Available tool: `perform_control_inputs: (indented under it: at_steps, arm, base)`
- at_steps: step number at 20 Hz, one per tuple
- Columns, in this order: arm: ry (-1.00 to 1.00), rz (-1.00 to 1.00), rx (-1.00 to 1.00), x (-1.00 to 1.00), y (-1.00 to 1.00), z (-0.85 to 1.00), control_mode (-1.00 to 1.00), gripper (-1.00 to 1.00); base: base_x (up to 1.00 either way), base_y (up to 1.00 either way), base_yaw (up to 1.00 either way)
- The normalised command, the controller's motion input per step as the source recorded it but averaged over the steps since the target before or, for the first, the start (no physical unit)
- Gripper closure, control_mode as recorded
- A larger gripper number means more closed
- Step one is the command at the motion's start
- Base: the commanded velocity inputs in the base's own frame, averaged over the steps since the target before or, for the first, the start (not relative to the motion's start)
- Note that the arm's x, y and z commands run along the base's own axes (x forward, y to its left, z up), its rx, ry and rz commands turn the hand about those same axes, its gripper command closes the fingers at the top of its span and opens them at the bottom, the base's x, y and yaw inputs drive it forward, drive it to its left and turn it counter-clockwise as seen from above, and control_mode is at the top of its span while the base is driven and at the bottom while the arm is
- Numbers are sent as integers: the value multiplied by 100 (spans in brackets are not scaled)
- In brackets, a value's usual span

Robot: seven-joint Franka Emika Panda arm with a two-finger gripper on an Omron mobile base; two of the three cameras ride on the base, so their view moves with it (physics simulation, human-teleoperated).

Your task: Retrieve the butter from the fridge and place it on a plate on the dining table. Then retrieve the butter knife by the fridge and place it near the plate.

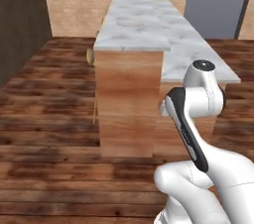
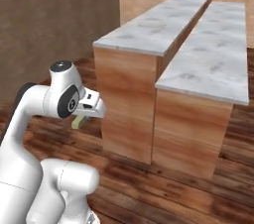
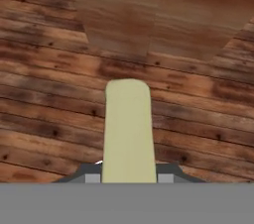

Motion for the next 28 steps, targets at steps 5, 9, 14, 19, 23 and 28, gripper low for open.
perform_control_inputs:
  at_steps: [5,9,14,19,23,28]
  arm:
    - [0,0,0,0,0,0,100,100]
    - [0,0,0,0,0,0,100,100]
    - [0,0,0,0,0,0,100,100]
    - [0,0,0,0,0,0,100,100]
    - [0,0,0,0,0,0,100,100]
    - [0,0,0,0,0,0,100,100]
  base:
    - [30,100,-37]
    - [20,100,-36]
    - [20,100,-33]
    - [41,100,-33]
    - [64,100,-34]
    - [84,100,-56]
